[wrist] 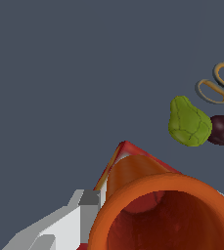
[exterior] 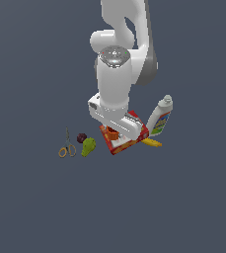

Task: Pick up a designated object from a clutter of objects.

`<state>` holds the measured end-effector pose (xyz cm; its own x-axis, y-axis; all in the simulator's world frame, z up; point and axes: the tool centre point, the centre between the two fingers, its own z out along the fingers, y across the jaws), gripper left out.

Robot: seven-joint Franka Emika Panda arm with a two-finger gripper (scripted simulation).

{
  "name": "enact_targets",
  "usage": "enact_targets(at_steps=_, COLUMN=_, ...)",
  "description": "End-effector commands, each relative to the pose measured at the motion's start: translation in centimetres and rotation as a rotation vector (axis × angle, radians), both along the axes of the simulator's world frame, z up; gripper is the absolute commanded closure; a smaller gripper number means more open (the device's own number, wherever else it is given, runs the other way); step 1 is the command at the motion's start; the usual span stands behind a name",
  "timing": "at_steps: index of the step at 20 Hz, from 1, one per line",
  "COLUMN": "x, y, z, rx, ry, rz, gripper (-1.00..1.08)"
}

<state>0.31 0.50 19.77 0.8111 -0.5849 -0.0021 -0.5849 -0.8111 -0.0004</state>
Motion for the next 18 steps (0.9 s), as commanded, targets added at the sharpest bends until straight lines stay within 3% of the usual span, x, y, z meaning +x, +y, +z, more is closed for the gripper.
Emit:
enact_targets(at_steps=1, x=-1.4, y=-2.1, z=1.7, rx=0.001, ry=-0.001, rz=0.0, gripper=1.08)
enact_targets(at_steps=18, x=-10.7, y=-17.4, z=13.7, rx=0.004, ry=-0.002, rz=0.0, gripper=1.08)
